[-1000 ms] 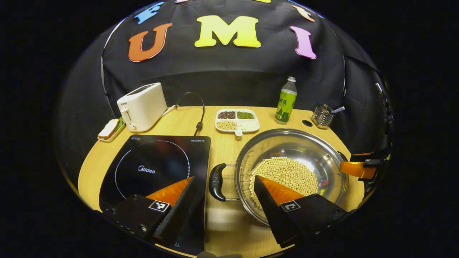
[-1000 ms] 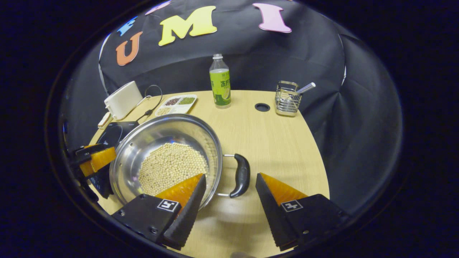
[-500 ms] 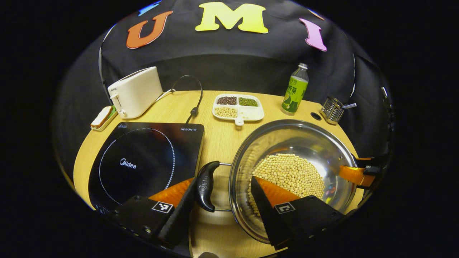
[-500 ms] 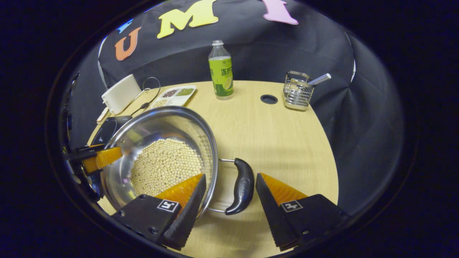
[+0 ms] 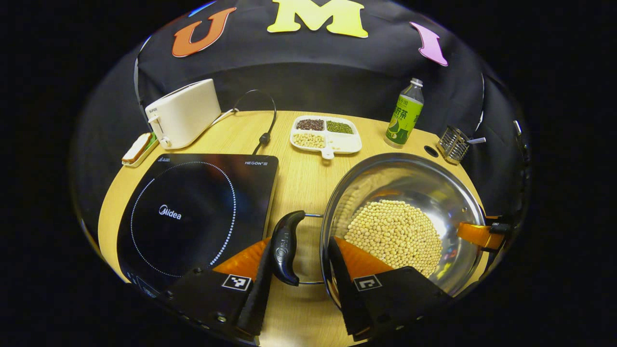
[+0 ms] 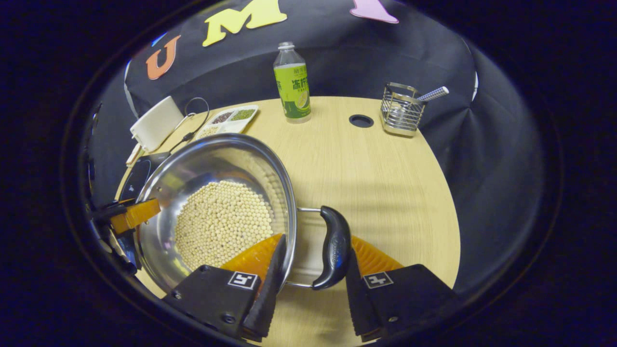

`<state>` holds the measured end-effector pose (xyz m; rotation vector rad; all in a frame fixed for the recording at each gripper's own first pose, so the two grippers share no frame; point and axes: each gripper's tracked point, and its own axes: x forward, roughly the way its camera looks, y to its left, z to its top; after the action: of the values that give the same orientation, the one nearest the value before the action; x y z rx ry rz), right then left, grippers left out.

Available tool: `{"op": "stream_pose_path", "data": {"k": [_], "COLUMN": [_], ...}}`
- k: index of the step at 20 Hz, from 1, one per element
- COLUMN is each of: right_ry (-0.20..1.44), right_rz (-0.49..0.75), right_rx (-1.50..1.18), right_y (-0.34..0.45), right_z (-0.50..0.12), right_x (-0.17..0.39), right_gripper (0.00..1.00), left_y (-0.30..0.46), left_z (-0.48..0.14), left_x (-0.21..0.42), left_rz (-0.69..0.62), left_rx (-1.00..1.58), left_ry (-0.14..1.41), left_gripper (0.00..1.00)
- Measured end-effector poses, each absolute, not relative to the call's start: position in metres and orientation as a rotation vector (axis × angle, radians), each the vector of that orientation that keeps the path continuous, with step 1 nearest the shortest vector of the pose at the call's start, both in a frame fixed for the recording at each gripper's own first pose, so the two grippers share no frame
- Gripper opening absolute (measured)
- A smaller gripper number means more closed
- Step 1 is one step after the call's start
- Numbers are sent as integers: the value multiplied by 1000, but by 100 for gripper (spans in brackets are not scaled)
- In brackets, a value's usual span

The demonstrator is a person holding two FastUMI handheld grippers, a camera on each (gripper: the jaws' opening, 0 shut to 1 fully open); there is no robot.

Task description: First push the handle of the pot to place it horizontally, then grasp the pot with both hands and set it on the induction cooktop.

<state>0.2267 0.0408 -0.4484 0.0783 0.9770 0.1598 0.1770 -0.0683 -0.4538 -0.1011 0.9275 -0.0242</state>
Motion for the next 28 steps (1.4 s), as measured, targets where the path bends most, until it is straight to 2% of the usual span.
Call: {"op": "stream_pose_path", "data": {"k": [2, 3, 4, 5, 6, 7, 8, 19, 28], "right_ry": [973, 974, 983, 998, 1000, 1010, 1011, 938, 896], "right_rz": [160, 157, 152, 148, 137, 132, 125, 103, 141], "right_rx": [80, 79, 80, 88, 109, 118, 131, 91, 88], "right_y": [41, 42, 42, 42, 43, 44, 46, 89, 151], "right_z": [-448, -448, -448, -447, -446, -444, -440, -384, -353], "right_x": [228, 228, 225, 220, 217, 211, 206, 184, 184], "right_gripper": [64, 62, 60, 60, 59, 58, 58, 58, 58], "left_y": [-67, -67, -66, -65, -65, -65, -63, -16, 48], "left_z": [-454, -453, -452, -452, -450, -448, -446, -403, -373], "left_x": [176, 175, 176, 175, 173, 168, 163, 153, 147], "left_rz": [-21, -21, -18, -17, -23, -34, -42, -70, -30], "left_rx": [-97, -83, -71, -64, -62, -58, -51, -71, -78], "left_ry": [934, 937, 936, 937, 937, 944, 946, 879, 842], "left_gripper": [60, 60, 68, 57, 57, 67, 57, 57, 57]}}
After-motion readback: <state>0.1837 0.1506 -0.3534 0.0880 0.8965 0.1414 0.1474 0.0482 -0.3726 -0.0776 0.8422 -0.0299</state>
